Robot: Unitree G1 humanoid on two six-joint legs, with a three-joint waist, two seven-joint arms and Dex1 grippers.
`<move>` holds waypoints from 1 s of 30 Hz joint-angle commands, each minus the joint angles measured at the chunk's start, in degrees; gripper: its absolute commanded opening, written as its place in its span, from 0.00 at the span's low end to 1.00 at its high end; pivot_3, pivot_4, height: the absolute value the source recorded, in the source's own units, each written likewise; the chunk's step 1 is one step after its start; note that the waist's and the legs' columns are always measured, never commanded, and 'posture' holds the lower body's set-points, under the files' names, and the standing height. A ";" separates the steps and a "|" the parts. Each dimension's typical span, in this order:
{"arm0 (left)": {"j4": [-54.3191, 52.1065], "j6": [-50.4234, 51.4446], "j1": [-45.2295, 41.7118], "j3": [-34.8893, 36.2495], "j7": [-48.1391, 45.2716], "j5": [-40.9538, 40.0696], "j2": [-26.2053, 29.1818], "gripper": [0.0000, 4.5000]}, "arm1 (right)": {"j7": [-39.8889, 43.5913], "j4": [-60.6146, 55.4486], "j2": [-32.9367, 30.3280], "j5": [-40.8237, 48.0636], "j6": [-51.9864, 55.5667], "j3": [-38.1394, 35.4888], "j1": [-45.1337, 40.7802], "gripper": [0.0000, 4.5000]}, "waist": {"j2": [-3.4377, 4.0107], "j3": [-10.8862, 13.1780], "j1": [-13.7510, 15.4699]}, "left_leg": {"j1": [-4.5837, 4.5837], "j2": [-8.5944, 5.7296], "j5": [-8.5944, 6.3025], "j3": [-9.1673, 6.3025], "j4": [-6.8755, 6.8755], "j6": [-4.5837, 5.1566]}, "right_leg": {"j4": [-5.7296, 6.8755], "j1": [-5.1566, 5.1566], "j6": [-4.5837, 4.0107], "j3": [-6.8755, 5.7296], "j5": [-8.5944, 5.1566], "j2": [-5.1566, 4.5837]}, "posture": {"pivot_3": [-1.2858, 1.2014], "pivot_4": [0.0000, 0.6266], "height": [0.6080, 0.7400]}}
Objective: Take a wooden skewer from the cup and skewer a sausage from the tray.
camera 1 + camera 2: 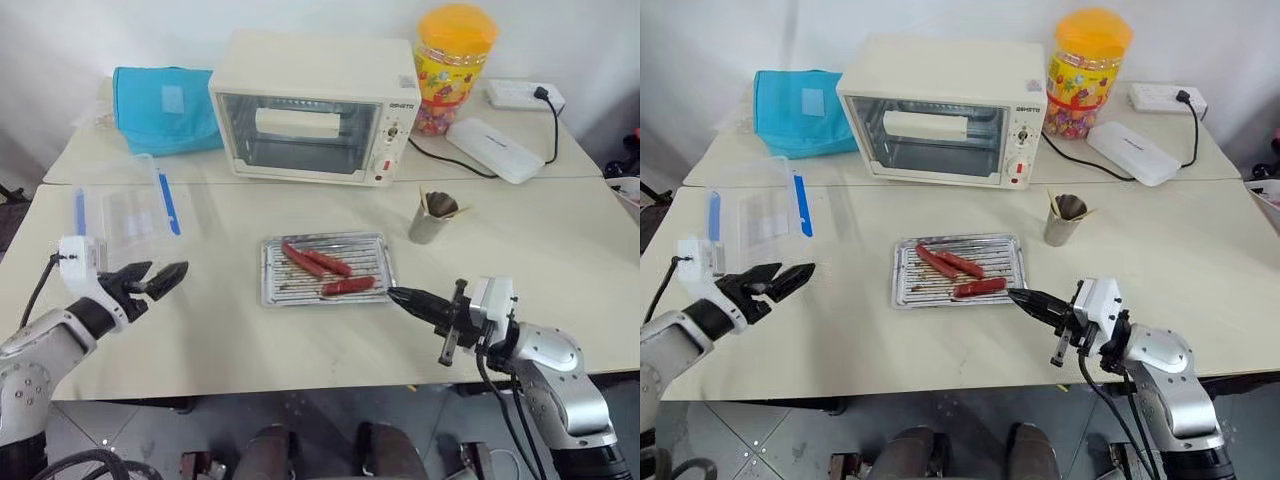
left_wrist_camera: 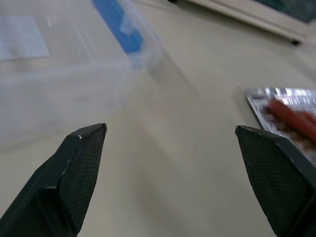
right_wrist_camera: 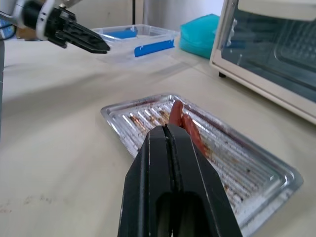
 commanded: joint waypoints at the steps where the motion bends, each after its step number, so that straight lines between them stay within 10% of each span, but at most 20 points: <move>1: -3.84 -8.87 5.43 2.46 -8.87 4.26 0.93 0.98 | -0.75 -2.90 -0.01 0.70 -0.83 -1.63 1.05 0.00 | 0.02 0.01 -0.28 | 0.01 -0.01 0.00 0.01 -0.01 0.00 | 0.00 0.00 0.00 0.01 0.00 -0.02 | 0.52 0.24 1.00; 10: -3.98 -28.33 12.31 -5.19 -28.42 13.15 0.38 1.00 | -3.89 4.71 -1.25 1.58 1.08 -7.67 0.77 0.12 | 0.06 0.04 0.55 | -0.02 -0.02 -0.01 0.19 0.01 -0.01 | -0.20 0.02 -0.02 0.03 -0.01 -0.09 | 0.52 0.24 1.00; 21: -5.35 -29.17 7.45 -14.22 -29.92 13.83 -2.28 1.00 | -23.16 10.52 4.79 -7.33 2.52 -10.61 -3.61 0.96 | 0.10 0.04 -0.02 | -0.03 0.00 0.00 0.29 0.01 0.02 | 0.06 -0.15 -0.02 0.02 -0.01 -0.12 | 0.52 0.24 1.00; 30: -3.57 -32.11 4.90 -16.83 -27.61 17.13 -5.17 1.00 | -28.61 15.31 7.89 -9.63 4.19 -9.22 -10.56 0.99 | 0.12 0.04 -0.53 | -0.09 -0.01 0.01 0.27 0.03 0.02 | 0.35 -0.34 -0.02 0.03 -0.01 -0.12 | 0.52 0.24 1.00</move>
